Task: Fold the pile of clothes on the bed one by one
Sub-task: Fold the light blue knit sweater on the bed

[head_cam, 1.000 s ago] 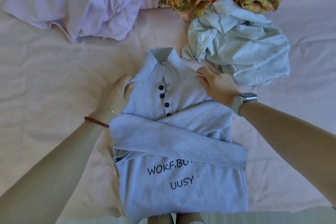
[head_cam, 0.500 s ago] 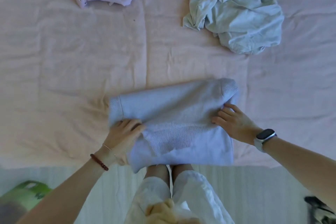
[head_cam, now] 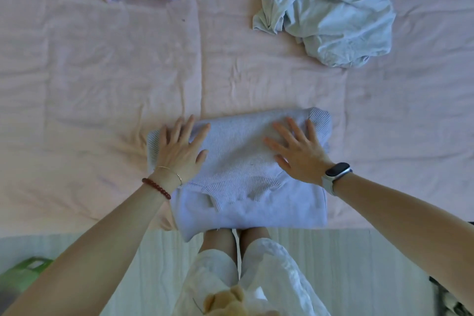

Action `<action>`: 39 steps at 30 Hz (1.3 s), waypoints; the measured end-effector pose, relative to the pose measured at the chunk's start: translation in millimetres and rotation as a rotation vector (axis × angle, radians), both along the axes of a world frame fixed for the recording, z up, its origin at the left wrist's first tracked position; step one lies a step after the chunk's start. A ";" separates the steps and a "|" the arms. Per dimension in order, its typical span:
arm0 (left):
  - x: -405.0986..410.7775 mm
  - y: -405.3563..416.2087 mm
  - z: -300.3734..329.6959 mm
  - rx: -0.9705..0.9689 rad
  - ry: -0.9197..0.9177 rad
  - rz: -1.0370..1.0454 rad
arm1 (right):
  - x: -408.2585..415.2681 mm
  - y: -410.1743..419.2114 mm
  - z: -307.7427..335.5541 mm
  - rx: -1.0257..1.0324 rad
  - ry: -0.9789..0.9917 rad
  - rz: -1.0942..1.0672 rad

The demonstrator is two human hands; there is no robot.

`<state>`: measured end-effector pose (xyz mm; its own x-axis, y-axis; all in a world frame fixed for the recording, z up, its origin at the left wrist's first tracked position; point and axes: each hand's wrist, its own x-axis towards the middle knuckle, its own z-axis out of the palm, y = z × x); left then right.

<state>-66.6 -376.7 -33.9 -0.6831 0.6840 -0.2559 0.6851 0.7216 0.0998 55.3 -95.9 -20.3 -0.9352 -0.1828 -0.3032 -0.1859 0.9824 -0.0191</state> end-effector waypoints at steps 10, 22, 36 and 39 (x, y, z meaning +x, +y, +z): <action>25.8 -31.5 -24.4 -0.133 -0.041 0.017 | 19.7 45.4 -4.4 0.295 -0.538 -0.148; 48.4 -41.4 -16.8 -0.147 -0.147 -0.115 | -31.7 -11.1 -7.1 0.046 -0.268 -0.110; -53.9 -5.0 -12.8 -0.048 -0.453 0.244 | -48.4 36.6 -8.0 -0.091 -0.077 -0.298; -73.4 -0.7 -24.0 -0.161 -0.689 0.214 | -63.6 47.4 -8.6 -0.096 -0.348 -0.392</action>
<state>-140.0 -377.4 -57.9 -0.4451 0.4718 -0.7611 0.3483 0.8742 0.3382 -8.3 -48.5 -29.0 -0.7859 0.1178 -0.6070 0.2283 0.9676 -0.1079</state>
